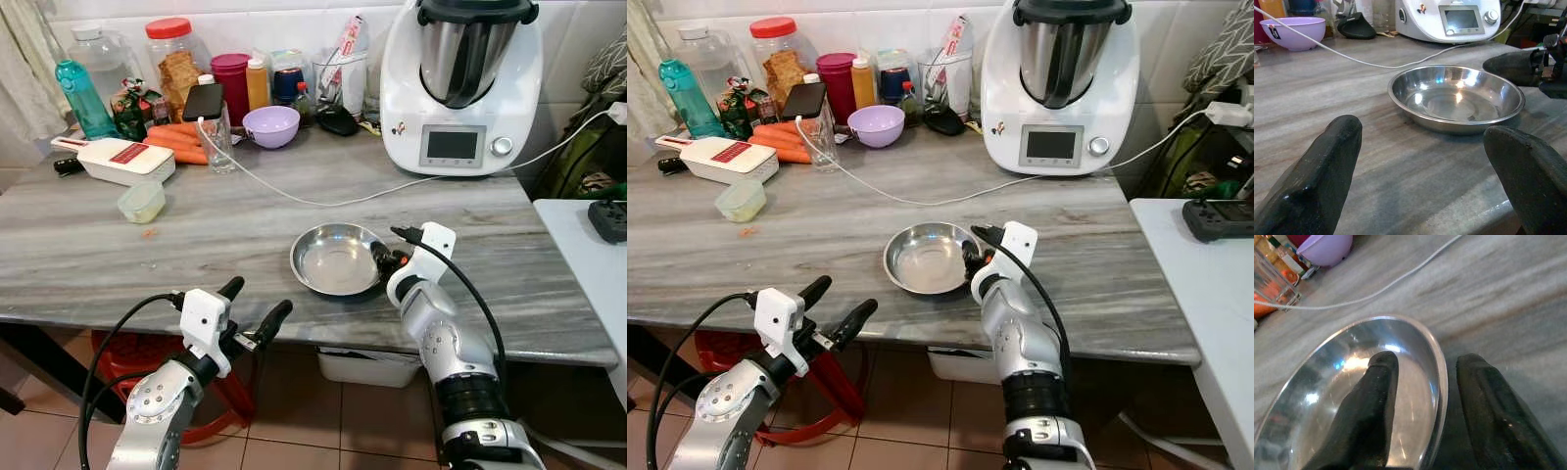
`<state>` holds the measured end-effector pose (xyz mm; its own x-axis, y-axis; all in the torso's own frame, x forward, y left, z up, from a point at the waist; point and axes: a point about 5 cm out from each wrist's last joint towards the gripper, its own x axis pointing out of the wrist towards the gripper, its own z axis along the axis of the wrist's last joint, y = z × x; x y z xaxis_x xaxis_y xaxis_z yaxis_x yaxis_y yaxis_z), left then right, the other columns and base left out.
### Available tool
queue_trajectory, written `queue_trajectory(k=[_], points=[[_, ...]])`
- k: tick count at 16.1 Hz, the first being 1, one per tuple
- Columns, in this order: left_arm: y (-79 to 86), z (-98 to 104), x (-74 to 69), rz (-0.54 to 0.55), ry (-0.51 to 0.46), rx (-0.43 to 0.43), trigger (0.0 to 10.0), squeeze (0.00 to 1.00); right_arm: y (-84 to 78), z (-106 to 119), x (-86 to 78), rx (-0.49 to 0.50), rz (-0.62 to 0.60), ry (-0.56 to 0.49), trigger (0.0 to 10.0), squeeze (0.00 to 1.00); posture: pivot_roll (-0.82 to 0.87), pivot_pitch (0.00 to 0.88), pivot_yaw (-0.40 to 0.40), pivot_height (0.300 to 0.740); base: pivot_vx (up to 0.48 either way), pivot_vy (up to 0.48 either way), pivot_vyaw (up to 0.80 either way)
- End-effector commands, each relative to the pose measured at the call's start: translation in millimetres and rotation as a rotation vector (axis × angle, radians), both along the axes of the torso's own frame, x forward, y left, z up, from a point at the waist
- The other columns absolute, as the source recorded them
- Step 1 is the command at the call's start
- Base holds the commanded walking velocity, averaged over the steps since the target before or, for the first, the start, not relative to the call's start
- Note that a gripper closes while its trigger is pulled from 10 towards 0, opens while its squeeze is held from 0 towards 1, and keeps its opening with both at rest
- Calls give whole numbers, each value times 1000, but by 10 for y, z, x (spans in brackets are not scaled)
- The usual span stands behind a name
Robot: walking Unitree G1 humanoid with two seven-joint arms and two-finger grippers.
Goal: Setting the table
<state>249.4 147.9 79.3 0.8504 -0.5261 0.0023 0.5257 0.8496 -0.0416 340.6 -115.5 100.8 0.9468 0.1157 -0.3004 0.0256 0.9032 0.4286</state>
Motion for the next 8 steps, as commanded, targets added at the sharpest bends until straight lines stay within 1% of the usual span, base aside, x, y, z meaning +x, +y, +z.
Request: queue_trajectory(k=[1, 2, 3, 4, 5, 6, 7, 8], points=[[-3, 17, 5, -12, -14, 16, 10000, 0, -3, 28, -13, -18, 19, -22, 10000, 1000, -73, 0, 60, 740, 0, 0, 0], [-5, 16, 4, -12, -14, 16, 10000, 0, -20, 36, -26, -32, 28, -36, 10000, 1000, -74, 0, 60, 740, 0, 0, 0], [-8, 15, 4, -12, -14, 15, 10000, 0, -86, 54, -47, -100, 22, -63, 10000, 1000, -74, 0, 60, 740, 0, 0, 0], [-12, 12, 6, -12, -14, 15, 10000, 0, -260, 114, -77, -252, -24, -145, 10000, 1000, -74, 0, 61, 740, 0, 0, 0], [-14, 13, 7, -10, -14, 14, 10000, 0, -361, 137, -91, -316, -59, -177, 10000, 1000, -79, 0, 61, 740, 0, 0, 0], [-16, 16, 8, -7, -15, 12, 10000, 0, -442, 167, -102, -344, -87, -206, 10000, 1000, -79, 0, 61, 740, 0, 0, 0], [-12, 31, 22, 17, -25, 9, 10000, 0, -533, 251, -147, -400, -103, -270, 10000, 1000, -84, 0, 61, 740, 0, 0, 0], [-7, 40, 30, 32, -30, 8, 10000, 0, -551, 280, -171, -427, -104, -293, 10000, 1000, -85, 0, 62, 740, 0, 0, 0]])
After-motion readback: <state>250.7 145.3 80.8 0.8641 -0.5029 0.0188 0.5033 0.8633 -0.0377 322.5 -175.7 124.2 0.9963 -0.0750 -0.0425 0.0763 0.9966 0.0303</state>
